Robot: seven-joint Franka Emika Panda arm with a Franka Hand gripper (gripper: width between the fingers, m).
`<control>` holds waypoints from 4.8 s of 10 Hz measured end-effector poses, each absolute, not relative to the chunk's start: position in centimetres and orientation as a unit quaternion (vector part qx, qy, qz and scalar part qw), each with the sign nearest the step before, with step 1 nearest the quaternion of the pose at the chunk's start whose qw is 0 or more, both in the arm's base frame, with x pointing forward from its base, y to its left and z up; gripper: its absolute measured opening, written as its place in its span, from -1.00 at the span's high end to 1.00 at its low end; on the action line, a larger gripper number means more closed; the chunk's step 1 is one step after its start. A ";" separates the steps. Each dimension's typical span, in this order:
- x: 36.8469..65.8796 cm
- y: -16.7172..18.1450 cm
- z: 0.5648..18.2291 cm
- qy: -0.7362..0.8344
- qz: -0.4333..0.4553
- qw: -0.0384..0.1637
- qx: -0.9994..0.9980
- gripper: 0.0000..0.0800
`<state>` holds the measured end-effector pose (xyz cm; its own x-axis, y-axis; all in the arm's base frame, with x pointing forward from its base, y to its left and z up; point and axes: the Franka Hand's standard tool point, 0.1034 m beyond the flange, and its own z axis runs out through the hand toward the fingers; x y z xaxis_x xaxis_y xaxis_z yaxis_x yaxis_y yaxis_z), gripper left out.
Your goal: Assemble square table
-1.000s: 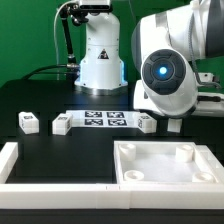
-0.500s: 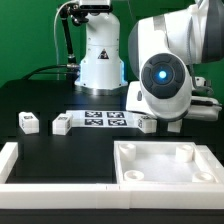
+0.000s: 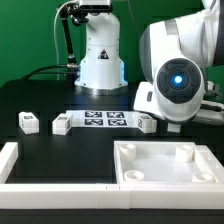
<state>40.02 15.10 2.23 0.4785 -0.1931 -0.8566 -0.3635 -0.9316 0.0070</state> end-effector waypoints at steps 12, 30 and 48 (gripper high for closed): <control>40.0 15.1 2.3 0.164 0.486 0.089 -0.854 0.99; 38.0 12.7 1.6 0.196 0.478 0.065 -0.854 -0.62; 41.7 13.1 5.5 0.176 0.451 0.085 -0.871 0.28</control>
Offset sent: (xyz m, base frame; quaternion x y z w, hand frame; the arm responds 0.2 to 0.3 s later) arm 0.0000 0.0000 0.0000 0.0000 0.0000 0.0000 1.0000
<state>41.68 13.14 5.55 0.5309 -0.2288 -0.8160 -0.3831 -0.9237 0.0097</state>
